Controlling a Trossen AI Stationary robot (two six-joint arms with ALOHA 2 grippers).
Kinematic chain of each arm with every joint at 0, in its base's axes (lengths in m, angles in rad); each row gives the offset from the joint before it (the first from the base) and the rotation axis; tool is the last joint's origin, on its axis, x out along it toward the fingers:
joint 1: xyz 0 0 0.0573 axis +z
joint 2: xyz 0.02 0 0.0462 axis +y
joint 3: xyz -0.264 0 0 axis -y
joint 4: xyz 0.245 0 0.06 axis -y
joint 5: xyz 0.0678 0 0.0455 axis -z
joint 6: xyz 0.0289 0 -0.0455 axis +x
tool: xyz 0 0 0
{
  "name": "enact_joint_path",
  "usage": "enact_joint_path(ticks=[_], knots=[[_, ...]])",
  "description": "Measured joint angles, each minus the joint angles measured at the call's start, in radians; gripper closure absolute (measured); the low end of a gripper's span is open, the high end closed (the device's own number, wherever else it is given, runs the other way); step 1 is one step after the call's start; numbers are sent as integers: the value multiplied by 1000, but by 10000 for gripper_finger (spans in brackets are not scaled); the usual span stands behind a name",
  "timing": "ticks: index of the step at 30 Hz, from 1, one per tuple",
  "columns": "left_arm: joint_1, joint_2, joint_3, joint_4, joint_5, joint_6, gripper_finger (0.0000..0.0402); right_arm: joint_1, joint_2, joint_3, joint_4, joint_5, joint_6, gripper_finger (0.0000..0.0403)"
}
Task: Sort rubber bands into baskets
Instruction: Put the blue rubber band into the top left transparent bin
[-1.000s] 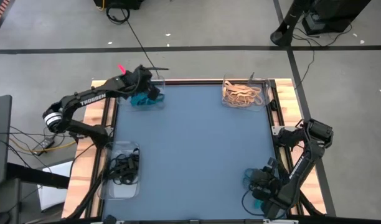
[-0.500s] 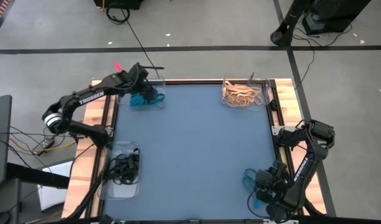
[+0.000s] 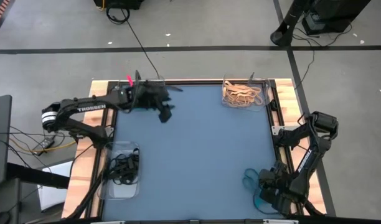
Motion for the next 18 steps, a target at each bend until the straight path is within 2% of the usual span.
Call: enact_joint_path(ticks=[4, 7, 10, 12, 14, 15, 18], knots=[[-127, -2, 0, 96, -13, 0, 195, -19, -17, -106, 189, 25, -9, 217], [-197, -2, 0, 145, -17, 0, 195, -29, -28, -150, 249, 6, -13, 233], [-247, 3, 0, 174, -33, -2, 195, -31, -33, -156, 250, 2, -20, 276], [-273, 12, 0, 184, -46, -17, 195, -35, -44, -149, 234, 20, -47, 321], [-296, 36, 0, 213, -53, -23, 195, -42, -60, -142, 195, 64, -84, 374], [-304, 53, 0, 226, -54, -22, 195, -49, -70, -135, 160, 102, -101, 386], [-326, 125, 0, 284, -54, -22, 195, -66, -91, -94, 84, 277, -78, 387]])
